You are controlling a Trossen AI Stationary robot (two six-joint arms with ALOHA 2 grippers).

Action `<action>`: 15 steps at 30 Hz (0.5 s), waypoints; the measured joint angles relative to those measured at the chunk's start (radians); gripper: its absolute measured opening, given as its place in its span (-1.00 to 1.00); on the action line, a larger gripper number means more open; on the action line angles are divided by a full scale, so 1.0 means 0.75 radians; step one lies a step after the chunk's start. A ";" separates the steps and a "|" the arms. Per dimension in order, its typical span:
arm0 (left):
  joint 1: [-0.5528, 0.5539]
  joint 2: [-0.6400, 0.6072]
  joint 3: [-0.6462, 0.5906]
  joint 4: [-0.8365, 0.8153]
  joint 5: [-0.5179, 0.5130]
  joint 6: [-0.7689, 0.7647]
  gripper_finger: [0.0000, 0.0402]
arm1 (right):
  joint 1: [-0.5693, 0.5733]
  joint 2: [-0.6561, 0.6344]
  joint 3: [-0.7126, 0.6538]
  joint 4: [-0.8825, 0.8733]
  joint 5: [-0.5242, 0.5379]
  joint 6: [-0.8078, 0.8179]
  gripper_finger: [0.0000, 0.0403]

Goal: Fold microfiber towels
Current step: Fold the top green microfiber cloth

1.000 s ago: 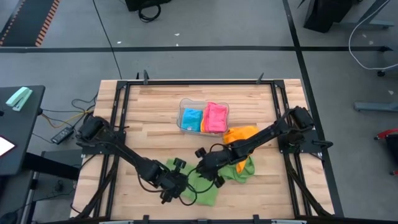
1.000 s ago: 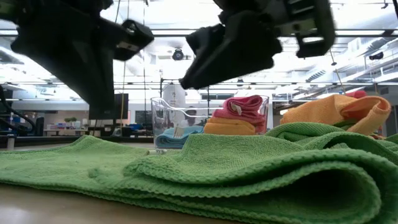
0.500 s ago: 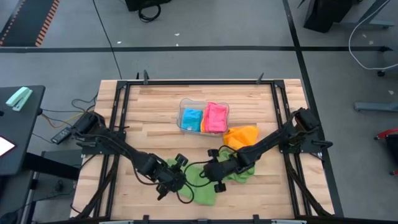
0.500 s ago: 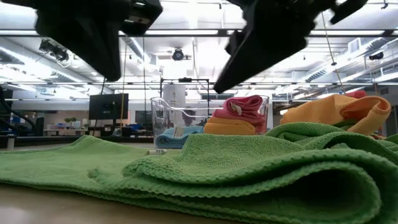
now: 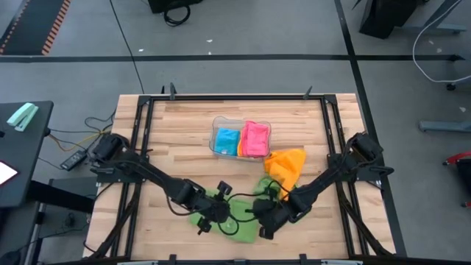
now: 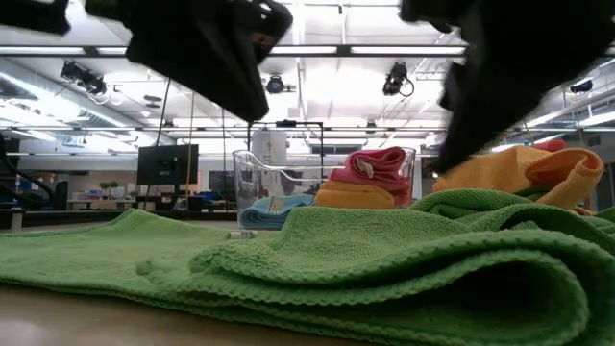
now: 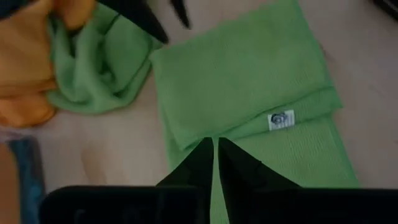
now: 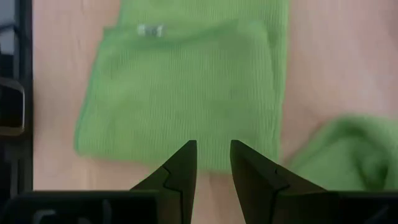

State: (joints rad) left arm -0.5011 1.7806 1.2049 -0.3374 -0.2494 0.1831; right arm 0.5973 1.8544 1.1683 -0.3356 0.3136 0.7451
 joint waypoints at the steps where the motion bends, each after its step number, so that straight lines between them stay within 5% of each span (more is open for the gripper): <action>1: 0.001 0.017 0.000 0.011 0.015 0.019 -0.82 | 0.011 0.002 -0.003 -0.031 -0.001 0.026 -0.47; 15: 0.015 0.072 0.000 -0.037 0.030 0.200 -0.92 | 0.118 0.071 -0.002 0.002 0.133 -0.332 -0.45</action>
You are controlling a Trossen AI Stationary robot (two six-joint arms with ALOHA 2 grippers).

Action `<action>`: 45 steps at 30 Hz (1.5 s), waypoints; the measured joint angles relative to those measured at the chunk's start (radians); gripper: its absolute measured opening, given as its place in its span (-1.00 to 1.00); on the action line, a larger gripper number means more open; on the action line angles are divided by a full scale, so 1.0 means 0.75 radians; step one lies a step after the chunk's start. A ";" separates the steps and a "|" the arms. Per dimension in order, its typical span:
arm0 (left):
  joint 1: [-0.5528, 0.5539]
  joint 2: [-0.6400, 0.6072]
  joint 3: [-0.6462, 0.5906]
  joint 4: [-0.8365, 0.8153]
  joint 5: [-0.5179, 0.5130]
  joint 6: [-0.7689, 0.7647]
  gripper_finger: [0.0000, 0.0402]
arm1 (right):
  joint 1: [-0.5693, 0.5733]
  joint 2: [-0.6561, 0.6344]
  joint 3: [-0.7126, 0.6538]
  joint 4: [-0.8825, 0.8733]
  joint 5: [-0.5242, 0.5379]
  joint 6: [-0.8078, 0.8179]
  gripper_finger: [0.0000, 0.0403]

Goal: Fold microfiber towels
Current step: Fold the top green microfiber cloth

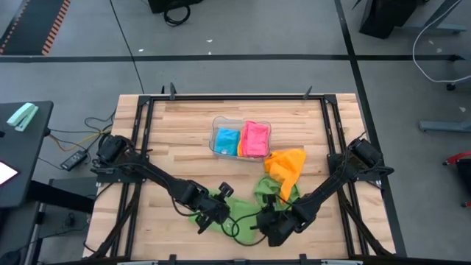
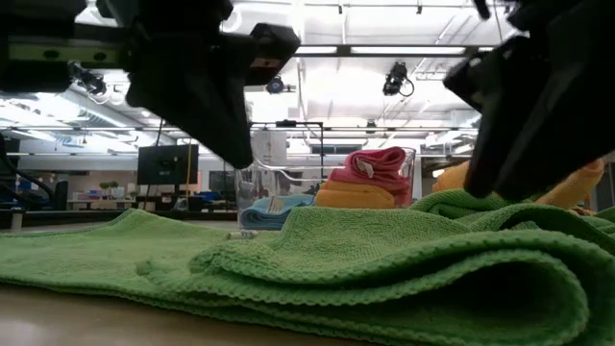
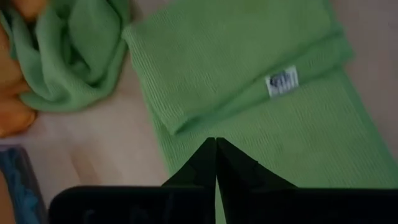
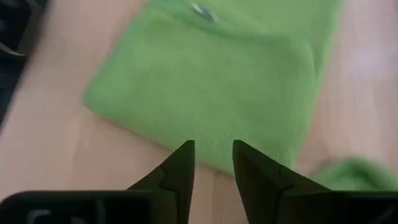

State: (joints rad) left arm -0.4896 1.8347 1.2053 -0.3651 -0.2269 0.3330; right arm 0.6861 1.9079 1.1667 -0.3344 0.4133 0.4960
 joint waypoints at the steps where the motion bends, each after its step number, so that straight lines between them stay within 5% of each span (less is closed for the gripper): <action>1: 0.000 0.000 0.000 -0.018 -0.001 0.001 -0.92 | 0.000 0.000 0.000 0.017 0.000 -0.048 -0.42; 7: -0.005 -0.027 0.000 -0.076 -0.002 -0.035 -0.90 | 0.003 -0.001 0.001 0.190 -0.035 -0.427 -0.14; 15: -0.030 -0.063 0.000 -0.086 -0.007 -0.270 -0.94 | 0.019 -0.001 0.002 0.136 -0.032 -0.857 0.18; 30: -0.107 -0.102 0.000 -0.142 -0.006 -0.712 -0.94 | 0.012 0.174 0.334 -0.343 0.006 -1.118 0.19; 45: -0.107 -0.101 0.000 -0.154 -0.004 -1.012 -0.88 | 0.022 0.182 0.215 -0.091 -0.029 -1.407 0.19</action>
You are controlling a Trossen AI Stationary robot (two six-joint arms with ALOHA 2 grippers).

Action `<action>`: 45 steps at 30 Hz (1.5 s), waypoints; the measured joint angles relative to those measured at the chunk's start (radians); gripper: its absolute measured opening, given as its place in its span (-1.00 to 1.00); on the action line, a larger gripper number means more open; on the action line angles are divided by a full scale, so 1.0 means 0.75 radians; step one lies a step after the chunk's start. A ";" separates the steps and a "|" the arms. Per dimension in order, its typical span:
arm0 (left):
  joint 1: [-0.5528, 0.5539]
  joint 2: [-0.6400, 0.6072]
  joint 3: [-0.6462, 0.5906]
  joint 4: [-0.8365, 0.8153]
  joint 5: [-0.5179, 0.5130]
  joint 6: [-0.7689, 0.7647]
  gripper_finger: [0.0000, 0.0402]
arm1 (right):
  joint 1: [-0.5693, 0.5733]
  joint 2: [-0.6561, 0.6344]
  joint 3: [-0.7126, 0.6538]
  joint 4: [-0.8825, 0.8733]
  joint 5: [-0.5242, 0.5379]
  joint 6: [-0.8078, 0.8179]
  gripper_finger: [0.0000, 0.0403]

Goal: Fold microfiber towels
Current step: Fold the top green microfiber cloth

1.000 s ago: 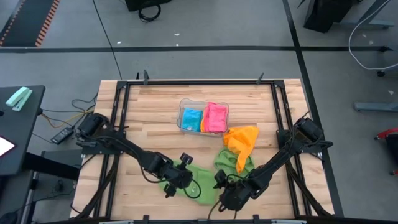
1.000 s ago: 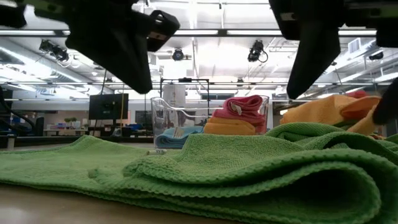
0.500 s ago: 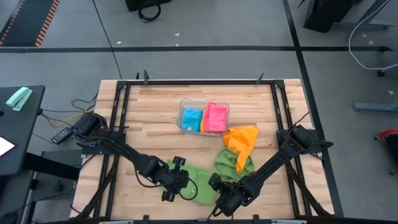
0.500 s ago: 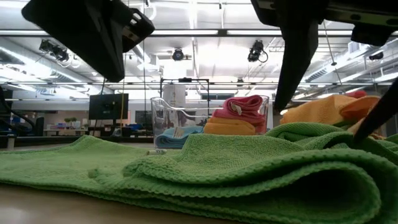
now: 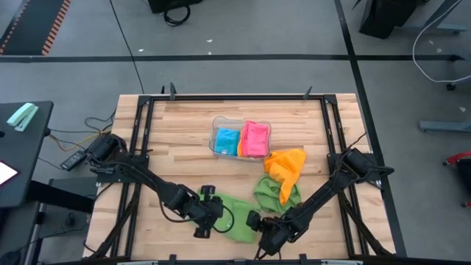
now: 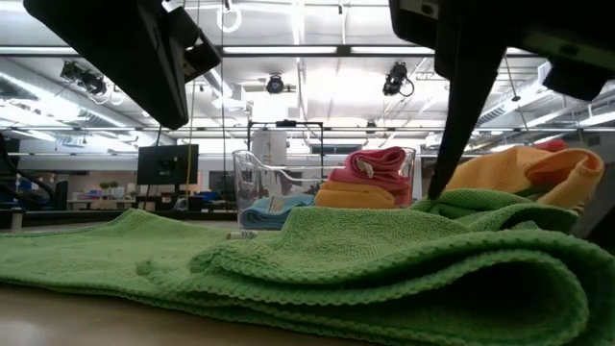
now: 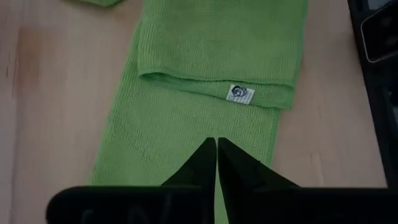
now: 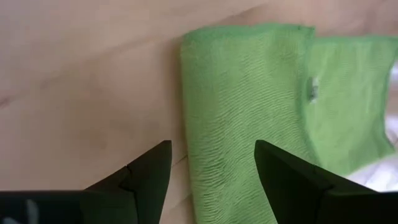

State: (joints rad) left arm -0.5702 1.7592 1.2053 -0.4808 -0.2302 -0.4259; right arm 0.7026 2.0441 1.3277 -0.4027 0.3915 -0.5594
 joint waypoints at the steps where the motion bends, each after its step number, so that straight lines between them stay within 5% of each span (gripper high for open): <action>1: -0.001 0.000 0.000 -0.001 0.000 -0.023 -0.89 | -0.003 0.000 -0.012 0.012 0.000 -0.018 0.19; 22: -0.067 0.001 0.000 -0.003 -0.001 -0.176 -0.92 | -0.078 -0.005 -0.114 0.177 -0.114 -0.229 -0.25; 32: -0.078 0.001 0.000 -0.004 0.000 -0.230 -0.86 | -0.106 -0.003 -0.116 0.185 -0.212 -0.160 -0.78; 45: -0.167 0.040 -0.004 -0.135 -0.176 -0.342 -0.91 | -0.105 -0.084 -0.064 0.020 -0.306 -0.075 -0.81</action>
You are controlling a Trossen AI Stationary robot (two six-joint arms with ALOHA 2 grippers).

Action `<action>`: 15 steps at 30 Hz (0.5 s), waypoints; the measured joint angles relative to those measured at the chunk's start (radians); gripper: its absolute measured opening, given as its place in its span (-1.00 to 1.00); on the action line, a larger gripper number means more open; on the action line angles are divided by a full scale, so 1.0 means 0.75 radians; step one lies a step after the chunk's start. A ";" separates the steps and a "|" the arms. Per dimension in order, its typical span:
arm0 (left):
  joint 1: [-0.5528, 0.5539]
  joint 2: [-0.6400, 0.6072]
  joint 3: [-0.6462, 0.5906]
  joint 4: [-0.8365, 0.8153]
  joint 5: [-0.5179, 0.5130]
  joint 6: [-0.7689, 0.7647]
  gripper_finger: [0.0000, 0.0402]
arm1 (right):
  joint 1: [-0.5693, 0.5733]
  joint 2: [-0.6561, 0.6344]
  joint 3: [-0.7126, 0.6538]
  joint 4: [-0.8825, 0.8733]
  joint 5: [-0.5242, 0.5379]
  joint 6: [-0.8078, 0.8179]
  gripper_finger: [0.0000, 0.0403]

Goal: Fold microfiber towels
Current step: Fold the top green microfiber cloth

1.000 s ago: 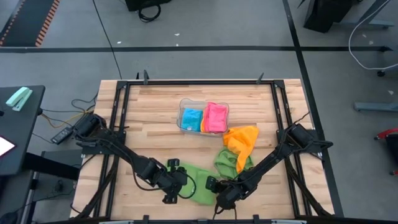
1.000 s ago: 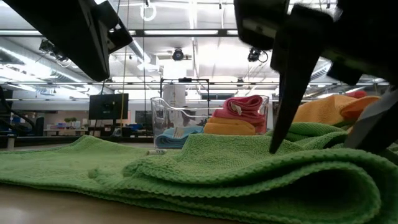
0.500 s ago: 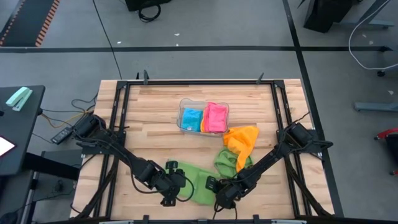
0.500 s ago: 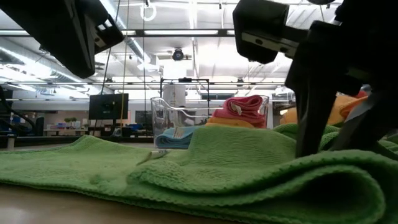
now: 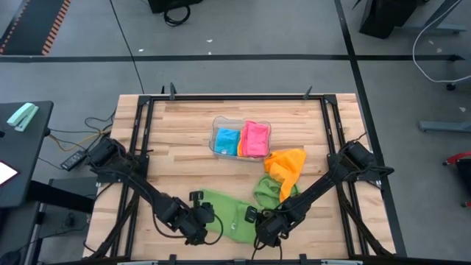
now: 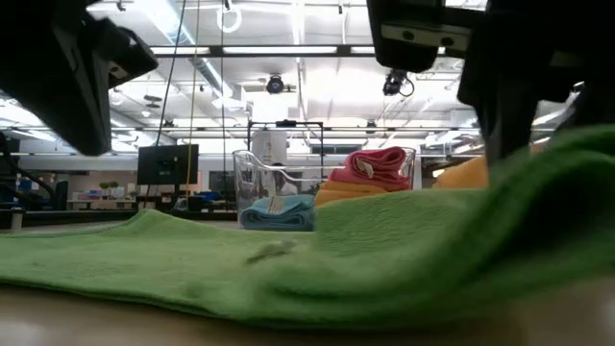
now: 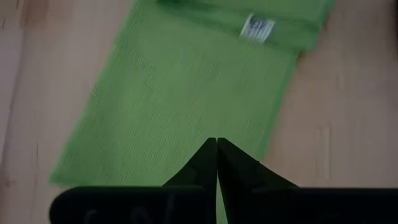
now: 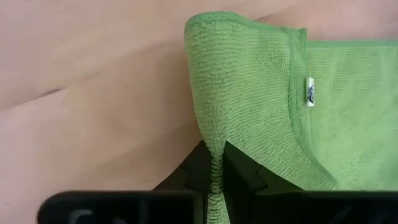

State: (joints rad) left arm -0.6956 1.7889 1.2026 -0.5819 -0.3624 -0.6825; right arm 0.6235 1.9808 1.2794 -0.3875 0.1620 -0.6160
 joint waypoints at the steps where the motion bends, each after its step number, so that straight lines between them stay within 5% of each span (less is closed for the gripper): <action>1: -0.007 0.001 0.000 -0.007 0.000 -0.016 -0.90 | 0.001 0.000 0.012 -0.031 -0.011 0.016 -0.81; 15: -0.019 0.001 0.000 0.014 -0.003 -0.053 -0.90 | 0.037 -0.001 0.140 -0.302 -0.105 0.164 -0.81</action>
State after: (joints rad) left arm -0.7101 1.7897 1.2026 -0.5714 -0.3645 -0.7222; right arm 0.6514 1.9800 1.3845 -0.6137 0.0831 -0.4930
